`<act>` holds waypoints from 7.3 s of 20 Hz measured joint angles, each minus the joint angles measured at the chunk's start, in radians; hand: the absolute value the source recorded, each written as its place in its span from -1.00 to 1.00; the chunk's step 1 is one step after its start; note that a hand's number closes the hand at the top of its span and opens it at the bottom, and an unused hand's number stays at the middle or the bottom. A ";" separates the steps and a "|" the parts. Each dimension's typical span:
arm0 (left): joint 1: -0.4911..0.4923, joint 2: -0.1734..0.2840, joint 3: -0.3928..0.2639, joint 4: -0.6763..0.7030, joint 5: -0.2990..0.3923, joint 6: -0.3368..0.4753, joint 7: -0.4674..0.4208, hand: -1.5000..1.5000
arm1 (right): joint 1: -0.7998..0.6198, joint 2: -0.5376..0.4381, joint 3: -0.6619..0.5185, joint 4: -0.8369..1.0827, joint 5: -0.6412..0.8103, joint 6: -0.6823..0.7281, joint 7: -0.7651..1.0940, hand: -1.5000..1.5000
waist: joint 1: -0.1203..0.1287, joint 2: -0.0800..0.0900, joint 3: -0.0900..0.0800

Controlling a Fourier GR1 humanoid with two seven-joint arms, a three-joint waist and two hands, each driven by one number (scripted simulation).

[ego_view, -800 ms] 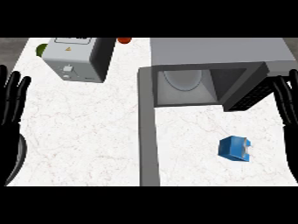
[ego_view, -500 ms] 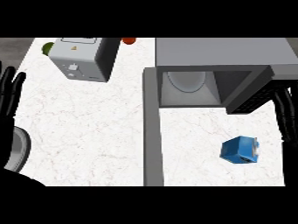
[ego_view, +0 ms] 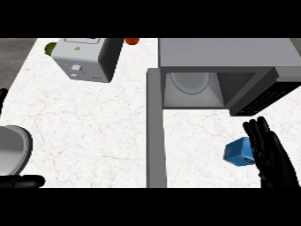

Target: Pick up the milk, place it into the microwave and close the microwave

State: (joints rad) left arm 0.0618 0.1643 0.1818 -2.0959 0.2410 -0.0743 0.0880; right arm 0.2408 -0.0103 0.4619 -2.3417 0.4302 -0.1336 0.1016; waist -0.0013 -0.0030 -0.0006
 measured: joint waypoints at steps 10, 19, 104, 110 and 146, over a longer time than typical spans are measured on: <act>0.130 0.026 0.125 -0.068 0.136 -0.112 0.000 -1.00 | 0.155 -0.032 0.074 0.030 0.086 -0.147 -0.069 -1.00 | 0.001 0.000 0.000; 0.220 0.022 0.222 -0.125 0.232 -0.202 0.014 -1.00 | 0.185 -0.073 -0.008 0.142 -0.004 -0.190 -0.175 -1.00 | 0.004 0.001 0.001; 0.238 -0.048 0.584 -0.095 0.465 -0.502 0.161 -1.00 | -0.506 -0.031 -0.459 1.232 -0.336 0.051 -0.736 1.00 | 0.002 0.000 0.000; 0.217 -0.064 0.578 -0.077 0.436 -0.515 0.146 -1.00 | -0.638 -0.006 -0.451 1.238 -0.276 -0.049 -0.607 1.00 | 0.008 0.002 0.000; 0.099 -0.021 0.519 0.038 0.380 -0.559 0.128 -1.00 | -1.033 -0.192 -0.586 1.806 0.068 -0.586 -0.678 -1.00 | 0.119 0.045 0.004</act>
State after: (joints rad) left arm 0.1608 0.1437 0.7010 -2.0576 0.6212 -0.6329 0.2157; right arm -0.7926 -0.2027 -0.1237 -0.5358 0.4980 -0.7196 -0.5764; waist 0.1173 0.0419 0.0039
